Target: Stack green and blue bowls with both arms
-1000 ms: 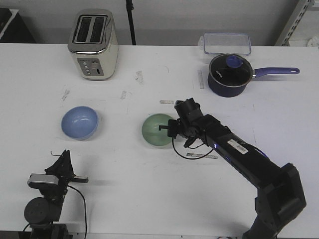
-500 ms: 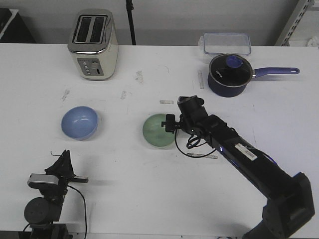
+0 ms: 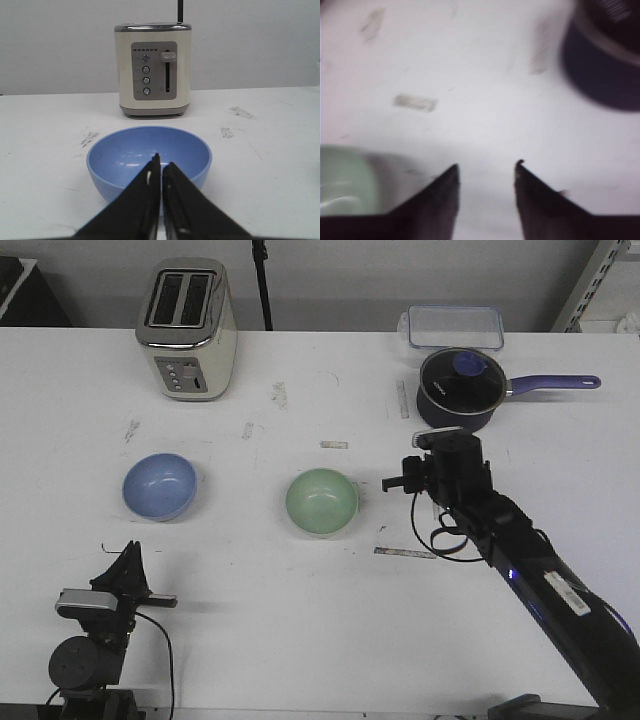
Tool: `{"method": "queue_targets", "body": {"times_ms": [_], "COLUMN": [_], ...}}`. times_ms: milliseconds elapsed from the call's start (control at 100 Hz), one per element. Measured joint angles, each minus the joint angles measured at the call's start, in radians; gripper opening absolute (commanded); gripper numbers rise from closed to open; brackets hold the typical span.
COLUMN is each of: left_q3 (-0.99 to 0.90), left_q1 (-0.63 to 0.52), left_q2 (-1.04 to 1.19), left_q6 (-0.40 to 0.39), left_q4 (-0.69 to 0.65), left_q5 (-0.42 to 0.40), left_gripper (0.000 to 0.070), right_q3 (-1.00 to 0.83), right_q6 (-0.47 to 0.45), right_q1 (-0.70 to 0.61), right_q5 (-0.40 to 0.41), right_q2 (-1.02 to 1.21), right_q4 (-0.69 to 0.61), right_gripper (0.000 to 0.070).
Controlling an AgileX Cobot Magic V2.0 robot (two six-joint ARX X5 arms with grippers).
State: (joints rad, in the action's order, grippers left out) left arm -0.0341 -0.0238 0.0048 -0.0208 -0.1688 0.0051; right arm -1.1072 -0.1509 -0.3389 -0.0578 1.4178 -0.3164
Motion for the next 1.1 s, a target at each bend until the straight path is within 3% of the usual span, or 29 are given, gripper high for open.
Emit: {"method": "queue_targets", "body": {"times_ms": [120, 380, 600, 920, 1100], "left_q3": [0.000, 0.000, 0.000, 0.000, 0.000], "left_q1": [0.000, 0.000, 0.000, 0.000, 0.000], "left_q2": [0.000, 0.000, 0.000, 0.000, 0.000], "left_q6": [0.000, 0.000, 0.000, 0.000, 0.000], "left_q4": [0.000, 0.000, 0.000, 0.000, 0.000], "left_q5": [0.000, 0.000, 0.000, 0.000, 0.000], "left_gripper": [0.0002, 0.0002, 0.0002, 0.0002, 0.0002], "right_q3": [0.130, 0.389, 0.549, 0.736, 0.752], "right_q6": [0.082, 0.146, 0.146, 0.146, 0.146], "right_q1": [0.063, 0.230, 0.322, 0.327, 0.327], "right_q5": [0.002, 0.004, 0.004, 0.005, 0.013], "right_q2": [-0.106, -0.357, -0.594, -0.967, -1.141], "right_q4": [0.129, 0.298, 0.307, 0.305, 0.220], "right_gripper": [0.0015, 0.0015, 0.0015, 0.0015, 0.0015]}}
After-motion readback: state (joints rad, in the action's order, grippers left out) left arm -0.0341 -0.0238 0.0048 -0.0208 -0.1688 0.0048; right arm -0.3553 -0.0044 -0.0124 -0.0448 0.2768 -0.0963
